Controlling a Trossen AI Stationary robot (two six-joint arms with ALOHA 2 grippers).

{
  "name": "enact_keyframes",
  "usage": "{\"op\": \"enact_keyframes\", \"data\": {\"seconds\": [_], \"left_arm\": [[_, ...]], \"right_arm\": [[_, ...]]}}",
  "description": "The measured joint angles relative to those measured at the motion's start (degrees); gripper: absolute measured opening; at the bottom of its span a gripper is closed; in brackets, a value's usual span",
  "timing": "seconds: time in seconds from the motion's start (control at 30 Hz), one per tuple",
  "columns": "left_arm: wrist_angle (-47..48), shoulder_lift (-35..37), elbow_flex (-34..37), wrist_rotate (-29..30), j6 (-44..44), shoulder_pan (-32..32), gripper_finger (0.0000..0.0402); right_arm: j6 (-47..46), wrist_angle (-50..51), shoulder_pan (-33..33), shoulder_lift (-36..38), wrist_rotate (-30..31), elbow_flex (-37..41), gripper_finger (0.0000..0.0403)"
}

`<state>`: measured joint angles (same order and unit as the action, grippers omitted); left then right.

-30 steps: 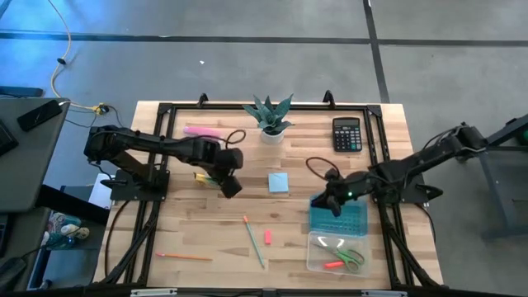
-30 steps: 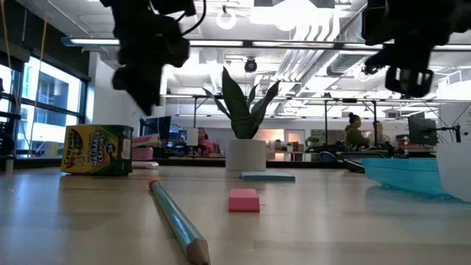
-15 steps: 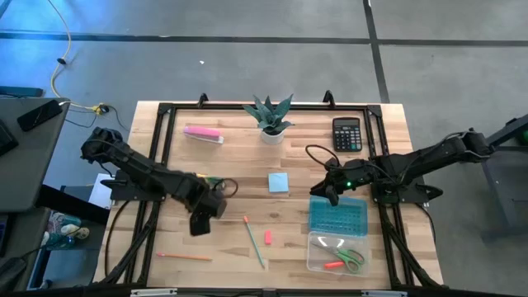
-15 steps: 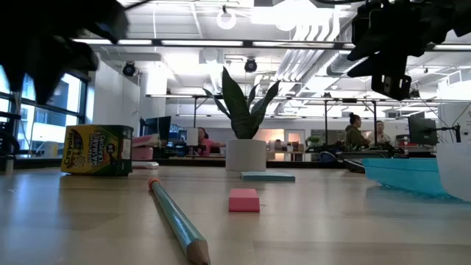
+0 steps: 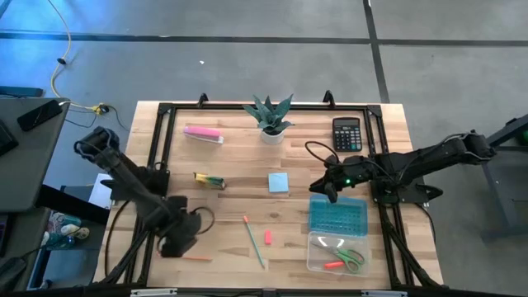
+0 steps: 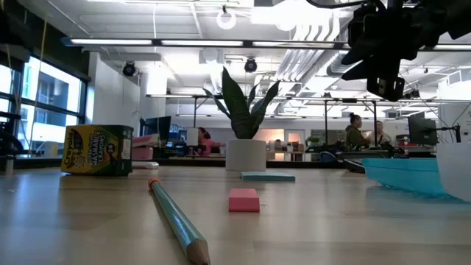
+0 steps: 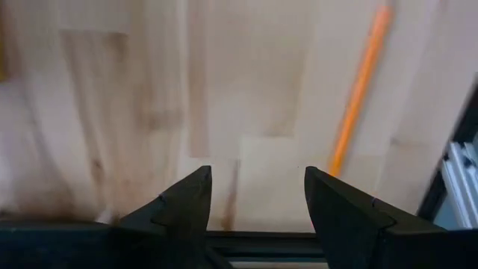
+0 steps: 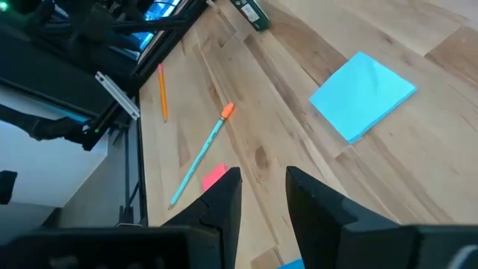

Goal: Pack school essentials
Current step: Put the orange pencil into the blue supply box

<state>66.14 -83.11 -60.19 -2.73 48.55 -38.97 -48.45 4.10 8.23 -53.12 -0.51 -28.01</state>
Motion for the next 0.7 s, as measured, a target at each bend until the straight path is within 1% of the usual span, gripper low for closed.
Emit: {"op": "enact_keyframes", "data": {"seconds": [0.1,0.2,0.33,0.43,0.57,0.7], "left_arm": [[-2.3,1.4,1.3,2.4,6.4,-6.7,0.0202],[-5.4,2.0,2.6,3.6,13.3,-13.2,0.0202],[-8.3,2.1,3.2,4.2,18.5,-18.9,0.0202],[-10.8,1.8,3.8,2.3,20.4,-20.6,0.0202],[-13.4,0.3,4.3,-1.0,20.7,-21.1,0.0202],[-13.5,-2.0,4.3,-1.8,20.3,-20.4,0.0202]], "right_arm": [[0.1,0.4,0.0,0.0,0.0,0.0,0.0098],[1.0,0.6,0.0,0.0,0.0,0.0,0.0098],[1.1,0.9,0.0,0.0,0.0,0.0,0.0098],[1.9,0.9,0.0,0.0,0.0,0.0,0.0098],[2.5,0.9,0.0,0.0,0.1,0.0,0.0098],[2.5,0.9,0.0,0.0,0.2,0.0,0.0098]]}}
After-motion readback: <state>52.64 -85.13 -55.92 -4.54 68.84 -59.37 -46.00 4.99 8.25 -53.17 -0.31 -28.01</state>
